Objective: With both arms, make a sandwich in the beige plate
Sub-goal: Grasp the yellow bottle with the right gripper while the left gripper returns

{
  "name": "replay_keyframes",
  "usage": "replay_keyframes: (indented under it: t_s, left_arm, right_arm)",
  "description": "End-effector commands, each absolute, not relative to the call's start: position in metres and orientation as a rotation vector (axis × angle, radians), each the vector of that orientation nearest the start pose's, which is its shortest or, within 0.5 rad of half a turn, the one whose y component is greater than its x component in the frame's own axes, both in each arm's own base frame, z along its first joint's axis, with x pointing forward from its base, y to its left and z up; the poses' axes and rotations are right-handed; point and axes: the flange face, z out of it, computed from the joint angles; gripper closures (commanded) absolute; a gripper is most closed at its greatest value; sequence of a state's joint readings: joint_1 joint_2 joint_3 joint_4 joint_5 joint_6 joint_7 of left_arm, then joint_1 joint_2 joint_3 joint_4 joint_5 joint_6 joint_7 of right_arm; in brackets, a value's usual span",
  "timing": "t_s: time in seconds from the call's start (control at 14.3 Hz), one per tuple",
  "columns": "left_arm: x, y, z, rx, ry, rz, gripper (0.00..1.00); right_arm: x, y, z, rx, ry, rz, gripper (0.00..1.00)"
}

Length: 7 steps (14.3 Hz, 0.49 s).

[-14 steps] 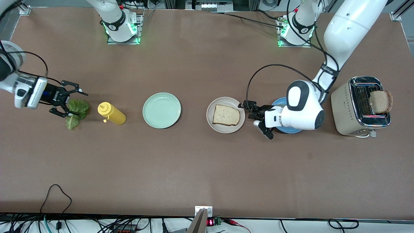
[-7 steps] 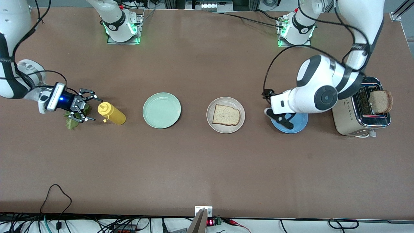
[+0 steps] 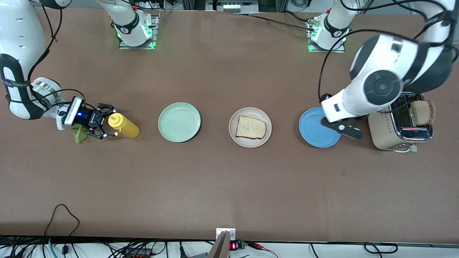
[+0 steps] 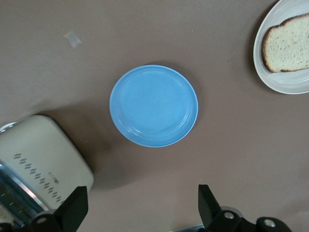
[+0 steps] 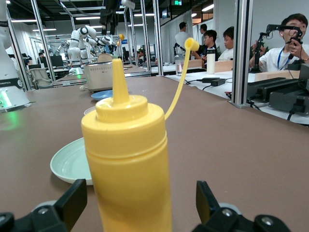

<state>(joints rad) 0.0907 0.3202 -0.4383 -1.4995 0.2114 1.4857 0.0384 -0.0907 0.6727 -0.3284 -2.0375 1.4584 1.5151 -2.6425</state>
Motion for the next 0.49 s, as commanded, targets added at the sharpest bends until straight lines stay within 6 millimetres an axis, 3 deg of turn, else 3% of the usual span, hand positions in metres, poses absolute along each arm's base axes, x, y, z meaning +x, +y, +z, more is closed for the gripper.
replay_keyframes:
  t_s: [0.0,0.21,0.42]
  left_arm:
    - [0.604,-0.144,0.522,-2.932,0.532,0.385,0.00]
    - [0.616,-0.101,0.551,-2.993,0.434,0.320,0.00]
    - [0.605,-0.076,0.580,-3.033,0.334,0.252,0.00]
  right_arm:
    - [0.519,-0.107,0.117,-1.519,-1.151,-1.266,0.00]
    - [0.522,-0.097,0.111,-1.493,-1.151,-1.265,0.00]
    - [0.526,-0.082,0.106,-1.472,-1.144,-1.271,0.00]
